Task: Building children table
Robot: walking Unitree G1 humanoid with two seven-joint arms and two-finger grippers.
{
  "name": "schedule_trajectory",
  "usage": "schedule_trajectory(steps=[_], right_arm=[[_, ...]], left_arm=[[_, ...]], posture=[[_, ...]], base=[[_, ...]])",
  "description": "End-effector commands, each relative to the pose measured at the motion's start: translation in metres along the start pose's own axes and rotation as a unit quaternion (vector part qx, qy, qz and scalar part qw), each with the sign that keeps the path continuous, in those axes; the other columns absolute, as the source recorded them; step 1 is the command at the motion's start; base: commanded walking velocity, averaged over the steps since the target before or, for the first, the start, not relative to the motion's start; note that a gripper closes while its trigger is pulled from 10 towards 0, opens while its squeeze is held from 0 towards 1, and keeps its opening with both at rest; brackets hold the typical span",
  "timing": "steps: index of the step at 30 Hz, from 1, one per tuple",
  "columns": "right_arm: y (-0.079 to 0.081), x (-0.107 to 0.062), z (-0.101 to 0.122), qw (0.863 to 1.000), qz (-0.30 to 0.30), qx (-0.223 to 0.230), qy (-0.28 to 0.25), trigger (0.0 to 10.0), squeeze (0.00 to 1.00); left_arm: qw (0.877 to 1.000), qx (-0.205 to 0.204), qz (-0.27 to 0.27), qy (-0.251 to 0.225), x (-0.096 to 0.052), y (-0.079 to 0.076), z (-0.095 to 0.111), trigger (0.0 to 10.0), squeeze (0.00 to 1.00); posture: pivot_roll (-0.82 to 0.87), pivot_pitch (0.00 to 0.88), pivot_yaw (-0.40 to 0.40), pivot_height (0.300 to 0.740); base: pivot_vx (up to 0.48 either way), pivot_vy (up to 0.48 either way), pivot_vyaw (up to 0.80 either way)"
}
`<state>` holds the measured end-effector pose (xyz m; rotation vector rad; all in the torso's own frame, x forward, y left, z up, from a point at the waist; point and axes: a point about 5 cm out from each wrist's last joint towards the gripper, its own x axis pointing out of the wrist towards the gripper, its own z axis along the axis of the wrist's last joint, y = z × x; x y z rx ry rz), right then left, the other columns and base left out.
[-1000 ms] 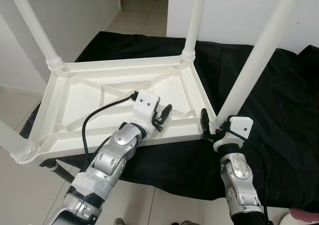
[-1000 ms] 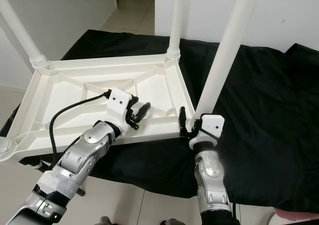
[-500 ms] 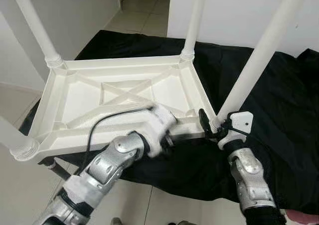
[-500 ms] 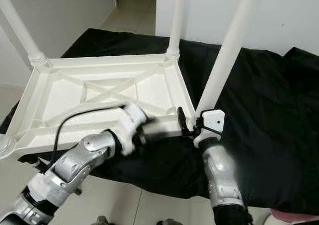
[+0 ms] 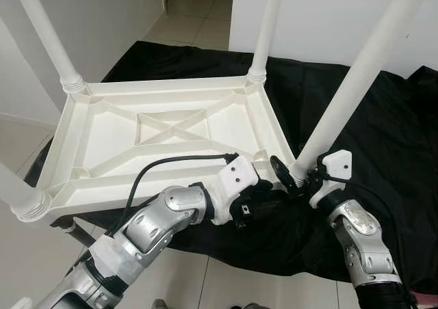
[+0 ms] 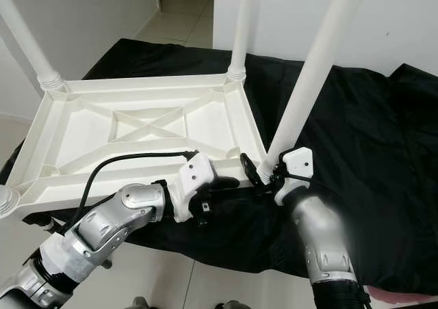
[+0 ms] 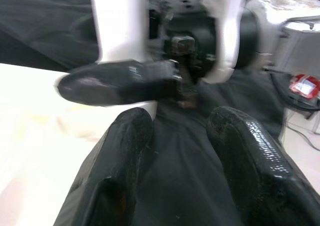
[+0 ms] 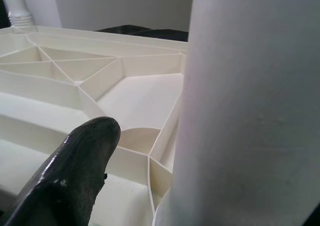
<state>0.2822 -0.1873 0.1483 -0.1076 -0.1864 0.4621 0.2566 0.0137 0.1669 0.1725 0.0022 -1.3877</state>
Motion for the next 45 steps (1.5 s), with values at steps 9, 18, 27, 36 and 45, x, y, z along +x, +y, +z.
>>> schedule_trajectory(steps=[9,18,27,36,45], right_arm=[[-0.002,-0.005,-0.001,0.999,0.028,0.005,0.016,5.3,0.0],[-0.006,-0.007,-0.001,0.999,0.031,0.008,0.021,0.0,0.0],[0.002,-0.008,-0.002,0.999,0.005,0.048,0.02,10.0,0.0],[0.024,0.001,-0.002,0.994,-0.076,0.078,0.022,10.0,0.0],[0.041,0.002,-0.012,0.95,-0.3,0.073,0.055,10.0,0.0]], left_arm=[[1.0,0.01,0.014,0.013,-0.013,0.016,-0.001,10.0,0.0],[1.0,0.009,0.014,0.015,-0.014,0.01,-0.003,10.0,0.0],[1.0,0.004,0.022,0.016,-0.016,0.01,-0.005,10.0,0.0],[1.0,0.0,0.023,0.011,-0.013,0.008,-0.004,10.0,0.0],[1.0,0.002,0.02,0.011,-0.012,0.007,-0.004,10.0,0.0]], posture=[[-0.01,0.084,-0.03,0.74],[0.0,0.093,-0.041,0.74],[0.0,0.102,-0.047,0.74],[0.0,0.107,-0.043,0.74],[0.0,0.102,-0.044,0.74]], base=[[0.0,0.0,0.0],[0.0,0.0,0.0],[0.0,0.0,0.0],[0.0,0.0,0.0],[0.0,0.0,0.0]])
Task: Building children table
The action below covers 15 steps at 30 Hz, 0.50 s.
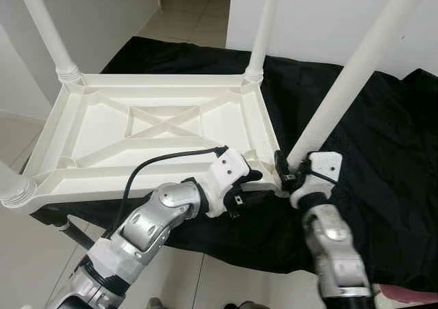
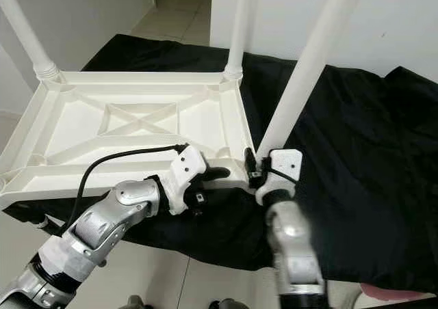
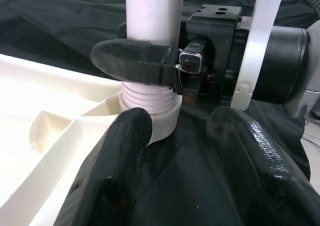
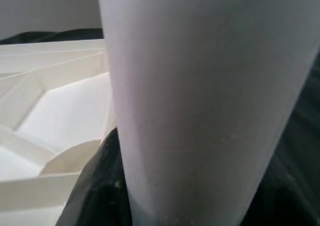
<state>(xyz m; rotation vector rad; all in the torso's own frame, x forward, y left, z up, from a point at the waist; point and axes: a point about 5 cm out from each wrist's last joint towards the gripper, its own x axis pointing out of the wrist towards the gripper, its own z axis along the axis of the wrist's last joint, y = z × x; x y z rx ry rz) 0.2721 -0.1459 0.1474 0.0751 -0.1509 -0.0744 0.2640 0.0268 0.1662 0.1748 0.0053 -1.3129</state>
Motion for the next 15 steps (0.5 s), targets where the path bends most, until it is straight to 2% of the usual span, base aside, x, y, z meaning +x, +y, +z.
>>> schedule_trajectory(steps=[1,8,15], right_arm=[[-0.0053,-0.0071,-0.0172,0.997,-0.056,-0.004,0.043,10.0,0.0],[-0.006,-0.0056,-0.0135,0.996,-0.079,-0.001,0.036,10.0,0.0],[0.0,-0.0058,-0.0137,0.997,-0.072,-0.001,0.037,10.0,0.0]], left_arm=[[1.0,0.005,-0.015,0.006,-0.0005,-0.0019,-0.0004,10.0,0.0],[1.0,0.008,-0.011,0.006,-0.0009,0.001,0.0004,10.0,0.0],[1.0,0.009,-0.009,0.005,-0.0015,0.0021,0.001,10.0,0.0]], posture=[[0.0,0.099,-0.042,0.74],[0.0,0.092,-0.045,0.74],[0.01,0.089,-0.047,0.74]], base=[[0.0,0.0,0.0],[0.0,0.0,0.0],[0.0,0.0,0.0]])
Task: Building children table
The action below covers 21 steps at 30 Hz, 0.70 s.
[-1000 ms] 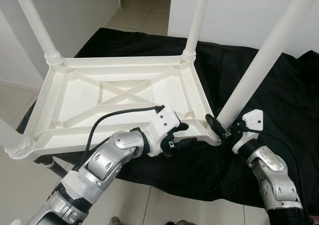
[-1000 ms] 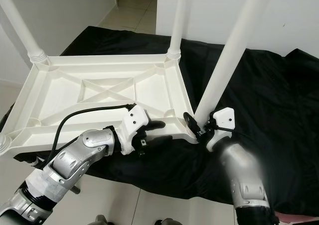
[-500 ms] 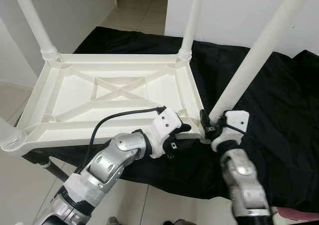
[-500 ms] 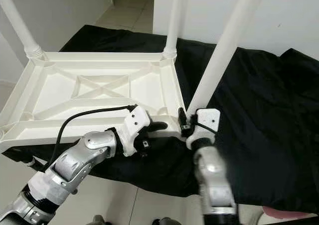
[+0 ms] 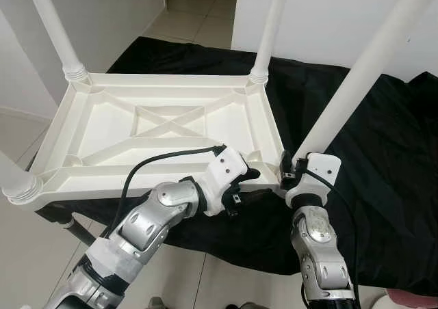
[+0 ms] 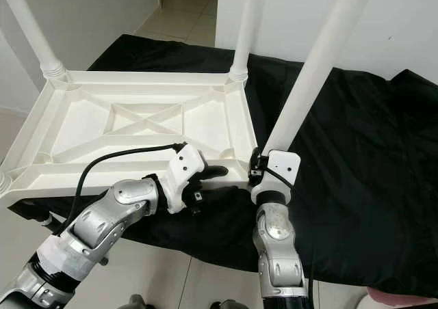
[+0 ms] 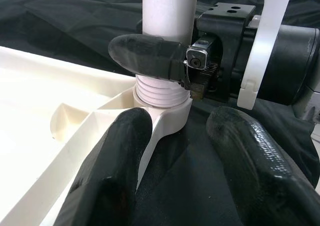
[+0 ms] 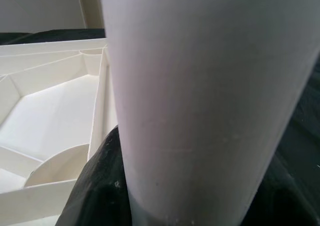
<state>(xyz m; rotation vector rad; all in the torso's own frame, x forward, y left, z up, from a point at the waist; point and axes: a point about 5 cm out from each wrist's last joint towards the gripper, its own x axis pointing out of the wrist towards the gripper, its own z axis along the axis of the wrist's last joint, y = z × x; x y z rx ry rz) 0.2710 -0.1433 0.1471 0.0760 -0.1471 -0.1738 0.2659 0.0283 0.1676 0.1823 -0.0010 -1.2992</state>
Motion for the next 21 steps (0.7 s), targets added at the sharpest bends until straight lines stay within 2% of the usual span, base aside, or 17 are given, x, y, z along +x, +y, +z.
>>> schedule_trajectory(steps=[1,2,3,4,10,13,17,18,19,20,21], right_arm=[[-0.001,-0.004,-0.013,0.999,-0.022,0.002,0.035,10.0,0.0],[-0.001,-0.004,-0.012,0.999,-0.02,0.004,0.032,10.0,0.11],[-0.001,-0.004,-0.012,0.999,-0.02,0.004,0.032,10.0,0.11],[0.0,-0.004,-0.011,0.999,-0.015,0.017,0.027,10.0,1.0],[-0.003,-0.001,-0.003,1.0,0.007,0.026,-0.001,10.0,1.0],[-0.006,0.001,-0.002,0.996,0.083,0.033,-0.006,10.0,1.0],[-0.012,0.002,-0.003,0.992,0.127,0.028,-0.003,10.0,1.0],[-0.017,0.004,-0.003,0.987,0.159,0.022,-0.001,10.0,0.0],[-0.022,0.006,-0.002,0.983,0.185,0.009,-0.001,10.0,0.0],[-0.022,0.006,-0.002,0.983,0.185,0.009,-0.001,10.0,0.0],[-0.028,0.01,0.0,0.974,0.227,-0.008,-0.004,10.0,0.0]], left_arm=[[1.0,0.004,-0.015,0.005,-0.001,0.0,0.0,10.0,0.0],[1.0,0.004,-0.015,0.005,-0.001,0.0,0.0,10.0,0.0],[1.0,0.004,-0.015,0.005,-0.001,0.0,0.0,10.0,0.0],[1.0,0.005,-0.015,0.005,-0.001,0.0,0.0,10.0,0.0],[1.0,0.003,-0.015,0.004,0.0,-0.002,-0.001,10.0,0.0],[1.0,0.003,-0.017,0.004,0.0,-0.003,-0.001,10.0,0.0],[1.0,0.003,-0.018,0.003,0.001,-0.003,0.0,10.0,0.0],[1.0,0.003,-0.018,0.003,0.001,-0.004,0.0,10.0,0.0],[1.0,0.002,-0.019,0.003,0.001,-0.004,0.0,10.0,0.0],[1.0,0.002,-0.019,0.003,0.001,-0.004,0.0,10.0,0.0],[1.0,0.002,-0.02,0.002,0.002,-0.004,0.0,10.0,0.0]], posture=[[0.01,0.088,-0.05,0.74],[0.01,0.087,-0.052,0.74],[0.01,0.087,-0.052,0.74],[0.01,0.086,-0.053,0.74],[0.01,0.081,-0.054,0.74],[0.0,0.081,-0.054,0.74],[0.0,0.081,-0.052,0.74],[0.0,0.084,-0.053,0.74],[0.0,0.085,-0.053,0.74],[0.0,0.085,-0.053,0.74],[0.0,0.086,-0.053,0.74]], base=[[0.0,0.0,0.0],[0.0,0.0,0.0],[0.0,0.0,0.0],[0.0,0.0,0.0],[0.0,0.0,0.0],[0.0,0.0,0.0],[0.0,0.0,0.0],[0.0,0.0,0.0],[0.0,0.0,0.0],[0.0,0.0,0.0],[0.0,0.0,0.0]])
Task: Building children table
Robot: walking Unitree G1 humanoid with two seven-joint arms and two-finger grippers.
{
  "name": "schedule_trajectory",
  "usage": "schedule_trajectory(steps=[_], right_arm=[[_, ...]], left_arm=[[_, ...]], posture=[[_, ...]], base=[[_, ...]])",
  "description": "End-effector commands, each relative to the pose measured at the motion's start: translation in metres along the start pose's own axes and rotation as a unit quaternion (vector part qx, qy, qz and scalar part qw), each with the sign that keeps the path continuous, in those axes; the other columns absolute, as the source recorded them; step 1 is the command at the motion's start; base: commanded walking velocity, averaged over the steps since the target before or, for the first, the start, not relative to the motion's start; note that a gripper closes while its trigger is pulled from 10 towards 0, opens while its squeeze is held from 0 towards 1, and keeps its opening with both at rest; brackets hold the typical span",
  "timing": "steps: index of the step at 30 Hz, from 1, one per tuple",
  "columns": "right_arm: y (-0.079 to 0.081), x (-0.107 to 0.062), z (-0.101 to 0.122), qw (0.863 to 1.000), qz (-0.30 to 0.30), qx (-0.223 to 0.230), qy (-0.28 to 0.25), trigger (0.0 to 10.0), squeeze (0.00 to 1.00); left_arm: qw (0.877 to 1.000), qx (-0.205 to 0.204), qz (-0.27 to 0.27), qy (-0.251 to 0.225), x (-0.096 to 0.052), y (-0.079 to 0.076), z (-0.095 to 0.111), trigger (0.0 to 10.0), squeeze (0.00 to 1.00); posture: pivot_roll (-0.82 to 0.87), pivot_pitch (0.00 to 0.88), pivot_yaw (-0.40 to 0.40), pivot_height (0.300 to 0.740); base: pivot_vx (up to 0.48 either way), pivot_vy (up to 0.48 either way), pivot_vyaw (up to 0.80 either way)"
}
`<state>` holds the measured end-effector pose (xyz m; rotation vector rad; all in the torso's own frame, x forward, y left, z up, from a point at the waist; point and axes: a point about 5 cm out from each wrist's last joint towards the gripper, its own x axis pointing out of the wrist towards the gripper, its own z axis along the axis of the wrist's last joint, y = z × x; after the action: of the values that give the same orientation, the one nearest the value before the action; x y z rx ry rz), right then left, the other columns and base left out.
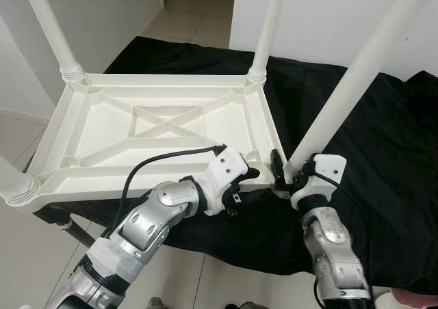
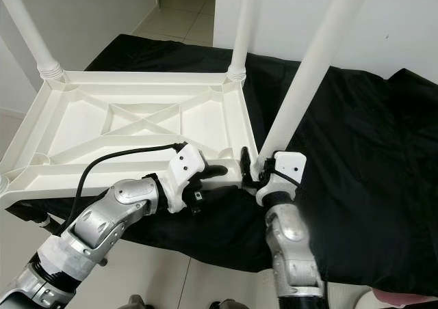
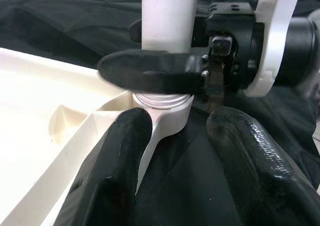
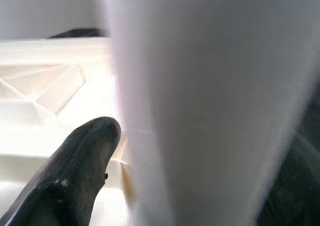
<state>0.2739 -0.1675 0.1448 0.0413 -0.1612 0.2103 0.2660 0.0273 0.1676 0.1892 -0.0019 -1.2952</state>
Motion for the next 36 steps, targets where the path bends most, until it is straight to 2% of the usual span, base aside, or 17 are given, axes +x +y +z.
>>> schedule_trajectory(steps=[1,9,10,12,13,14,15,21,30,31,35,36], right_arm=[[-0.005,0.001,0.001,0.999,0.037,-0.006,-0.002,10.0,0.0],[-0.012,0.009,0.003,0.992,0.125,-0.016,0.005,10.0,0.0],[-0.017,0.012,0.004,0.988,0.151,-0.029,0.011,9.0,0.0],[-0.017,0.012,0.004,0.988,0.151,-0.029,0.011,9.0,0.0],[-0.019,0.013,0.004,0.987,0.156,-0.03,0.015,7.0,0.0],[-0.022,0.014,0.003,0.986,0.162,-0.034,0.018,4.4,0.0],[-0.024,0.015,0.003,0.985,0.166,-0.035,0.02,0.0,0.0],[-0.03,0.015,0.0,0.984,0.173,-0.041,0.03,0.0,0.0],[-0.029,0.013,-0.003,0.984,0.173,-0.032,0.034,0.0,0.0],[-0.028,0.013,-0.005,0.984,0.168,-0.036,0.038,10.0,0.0],[-0.027,0.014,-0.007,0.986,0.156,-0.036,0.042,10.0,0.0],[-0.026,0.014,-0.008,0.987,0.15,-0.024,0.042,10.0,0.0]], left_arm=[[1.0,-0.001,-0.022,0.0,0.001,-0.004,0.0,10.0,0.0],[1.0,0.0,-0.021,-0.001,0.001,-0.004,0.0,10.0,0.0],[1.0,0.001,-0.02,-0.001,0.002,-0.004,0.0,10.0,0.0],[1.0,0.001,-0.02,-0.001,0.002,-0.004,0.0,10.0,0.0],[1.0,0.001,-0.02,-0.001,0.002,-0.004,0.0,10.0,0.0],[1.0,0.001,-0.019,-0.002,0.003,-0.003,0.001,10.0,0.0],[1.0,0.001,-0.019,-0.003,0.003,-0.003,0.001,10.0,0.0],[1.0,0.002,-0.019,-0.005,0.005,-0.003,0.002,10.0,0.0],[1.0,0.003,-0.015,-0.006,0.005,-0.001,0.003,10.0,0.0],[1.0,0.003,-0.014,-0.006,0.005,-0.001,0.002,10.0,0.0],[1.0,0.002,-0.013,-0.004,0.005,-0.001,0.0,10.0,0.0],[1.0,0.001,-0.013,-0.002,0.006,-0.001,-0.001,10.0,0.0]], posture=[[0.0,0.086,-0.053,0.74],[0.0,0.081,-0.052,0.74],[0.0,0.082,-0.051,0.74],[0.0,0.082,-0.051,0.74],[0.0,0.082,-0.051,0.74],[-0.01,0.083,-0.048,0.74],[0.0,0.084,-0.049,0.74],[0.0,0.085,-0.057,0.74],[0.0,0.081,-0.058,0.74],[0.0,0.079,-0.059,0.74],[-0.01,0.078,-0.059,0.74],[-0.01,0.08,-0.062,0.74]], base=[[0.0,0.0,0.0],[0.0,0.0,0.0],[0.0,0.0,0.0],[0.0,0.0,0.0],[0.0,0.0,0.0],[0.0,0.0,0.0],[0.0,0.0,0.0],[0.0,0.0,0.0],[0.0,0.0,0.0],[0.0,0.0,0.0],[0.0,0.0,0.0],[0.0,0.0,0.0]])
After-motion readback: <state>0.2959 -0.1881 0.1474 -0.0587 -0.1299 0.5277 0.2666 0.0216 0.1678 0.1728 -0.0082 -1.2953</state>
